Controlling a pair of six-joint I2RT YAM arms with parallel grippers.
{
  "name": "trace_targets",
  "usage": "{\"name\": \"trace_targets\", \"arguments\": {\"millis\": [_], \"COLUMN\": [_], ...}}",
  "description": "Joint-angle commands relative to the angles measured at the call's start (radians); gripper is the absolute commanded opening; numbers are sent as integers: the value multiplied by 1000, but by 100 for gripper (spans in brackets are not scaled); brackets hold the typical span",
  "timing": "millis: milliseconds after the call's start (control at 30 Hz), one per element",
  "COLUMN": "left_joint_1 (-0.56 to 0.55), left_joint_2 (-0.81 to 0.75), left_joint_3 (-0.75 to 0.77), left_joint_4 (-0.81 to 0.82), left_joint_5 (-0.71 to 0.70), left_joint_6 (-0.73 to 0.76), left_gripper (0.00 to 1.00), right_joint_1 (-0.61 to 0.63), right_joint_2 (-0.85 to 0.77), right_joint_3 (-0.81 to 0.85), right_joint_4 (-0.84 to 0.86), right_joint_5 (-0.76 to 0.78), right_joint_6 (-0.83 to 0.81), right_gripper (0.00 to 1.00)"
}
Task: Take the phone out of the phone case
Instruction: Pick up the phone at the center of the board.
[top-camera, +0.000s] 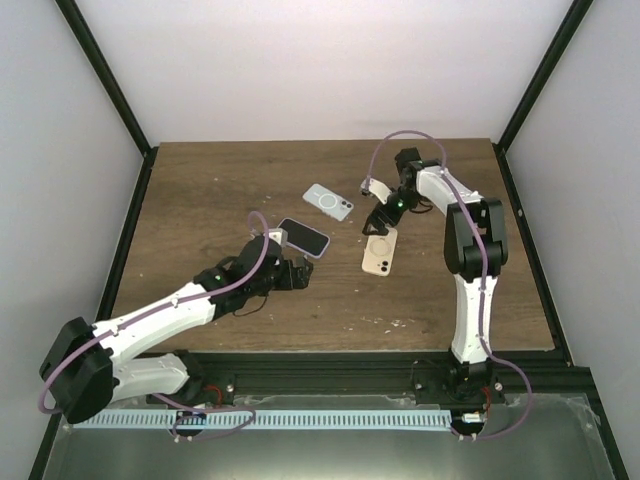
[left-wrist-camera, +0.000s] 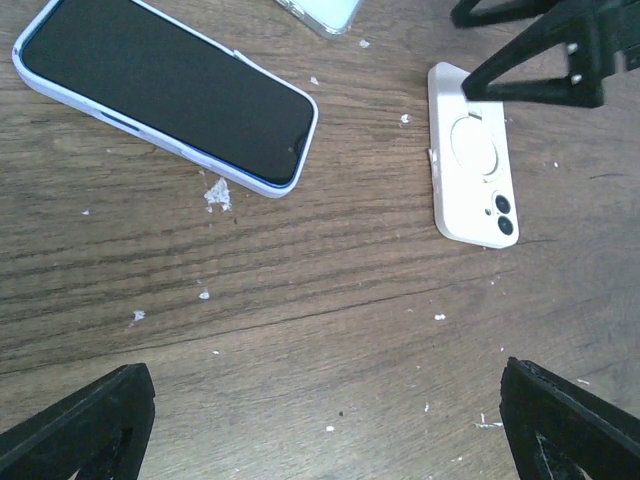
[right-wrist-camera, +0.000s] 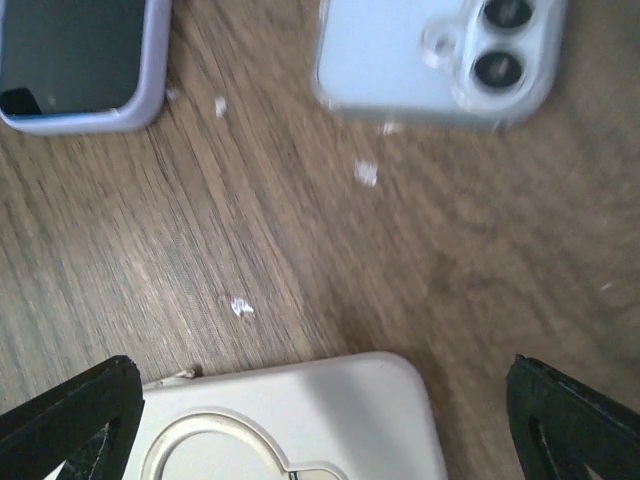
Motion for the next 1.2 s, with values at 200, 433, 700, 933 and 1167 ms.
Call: {"name": "trace_targets", "arguments": {"millis": [200, 433, 700, 933, 1167], "left_joint_1": [-4, -5, -3, -2, -2], "left_joint_2": [-25, -16, 1, 39, 14], "left_joint_3": [-27, -27, -29, -1, 1], "left_joint_4": [41, 49, 50, 13, 2], "left_joint_5": [20, 27, -1, -11, -12], "left_joint_6": [-3, -3, 12, 49, 50], "left_gripper": [96, 96, 96, 96, 96], "right_joint_1": [-26, -64, -54, -40, 90], "right_joint_2": [-11, -214, -501, -606, -614], "right_joint_3": [-107, -401, -619, -588, -575], "right_joint_4": [-126, -175, -301, -80, 56], "right_joint_5": [36, 113, 101, 211, 218], "right_joint_6": [-14, -96, -247, -334, -468], "right_gripper": [100, 100, 100, 100, 100]}}
